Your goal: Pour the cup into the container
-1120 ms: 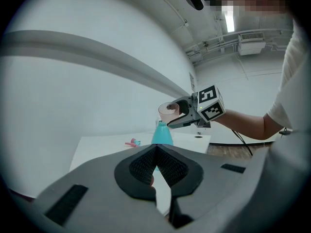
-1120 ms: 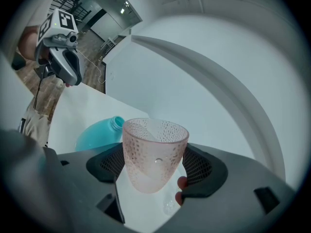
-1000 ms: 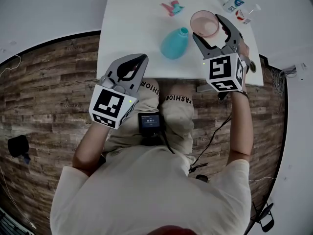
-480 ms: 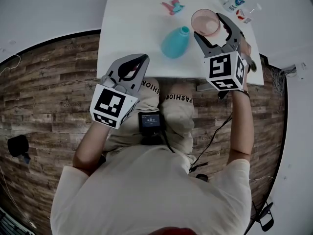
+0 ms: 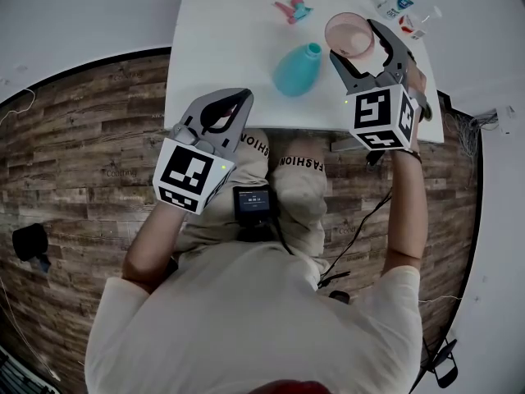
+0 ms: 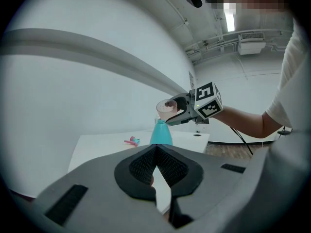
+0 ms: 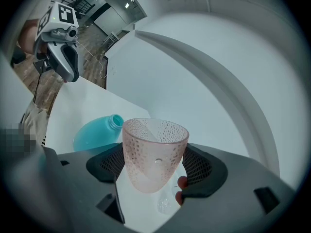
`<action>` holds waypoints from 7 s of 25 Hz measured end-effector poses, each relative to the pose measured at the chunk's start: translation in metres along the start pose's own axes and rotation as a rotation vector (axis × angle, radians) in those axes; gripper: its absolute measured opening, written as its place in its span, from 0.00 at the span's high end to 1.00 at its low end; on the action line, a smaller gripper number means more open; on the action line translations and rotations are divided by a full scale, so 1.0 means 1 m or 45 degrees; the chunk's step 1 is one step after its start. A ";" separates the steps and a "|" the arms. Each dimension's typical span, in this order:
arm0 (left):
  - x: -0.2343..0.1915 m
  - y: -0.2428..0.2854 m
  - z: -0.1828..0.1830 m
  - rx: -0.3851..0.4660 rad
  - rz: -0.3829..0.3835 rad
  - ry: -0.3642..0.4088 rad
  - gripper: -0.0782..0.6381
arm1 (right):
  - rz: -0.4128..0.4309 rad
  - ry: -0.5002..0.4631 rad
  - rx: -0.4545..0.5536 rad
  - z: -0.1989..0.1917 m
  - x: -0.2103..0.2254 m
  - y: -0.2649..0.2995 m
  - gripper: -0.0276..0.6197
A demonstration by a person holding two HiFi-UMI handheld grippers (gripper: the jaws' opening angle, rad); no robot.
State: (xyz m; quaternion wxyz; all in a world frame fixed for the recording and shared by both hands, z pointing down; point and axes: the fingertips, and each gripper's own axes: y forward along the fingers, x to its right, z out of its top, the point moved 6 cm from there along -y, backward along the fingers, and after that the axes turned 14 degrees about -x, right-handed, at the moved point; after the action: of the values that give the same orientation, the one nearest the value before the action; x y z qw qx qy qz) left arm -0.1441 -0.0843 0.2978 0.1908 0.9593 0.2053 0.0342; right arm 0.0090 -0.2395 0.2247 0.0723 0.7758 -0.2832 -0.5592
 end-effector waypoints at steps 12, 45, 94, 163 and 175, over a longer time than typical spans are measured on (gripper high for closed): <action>-0.001 -0.001 -0.002 0.006 -0.003 0.009 0.88 | -0.041 -0.054 -0.014 0.006 0.000 -0.001 0.38; -0.003 -0.006 -0.006 -0.002 0.003 0.002 0.88 | -0.115 -0.141 -0.060 0.010 0.004 -0.001 0.38; -0.005 -0.008 -0.006 -0.008 0.011 0.002 0.88 | -0.183 -0.209 -0.071 0.017 0.012 -0.005 0.38; -0.003 -0.009 -0.004 -0.012 0.016 0.011 0.88 | -0.295 -0.323 -0.076 0.028 0.024 -0.012 0.38; -0.004 -0.009 -0.006 -0.015 0.017 0.004 0.88 | -0.332 -0.350 -0.076 0.028 0.027 -0.015 0.38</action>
State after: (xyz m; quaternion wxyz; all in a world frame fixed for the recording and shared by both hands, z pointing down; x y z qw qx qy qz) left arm -0.1514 -0.0765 0.2999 0.1959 0.9594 0.1990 0.0383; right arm -0.0058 -0.2356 0.1859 -0.0171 0.7199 -0.1705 -0.6726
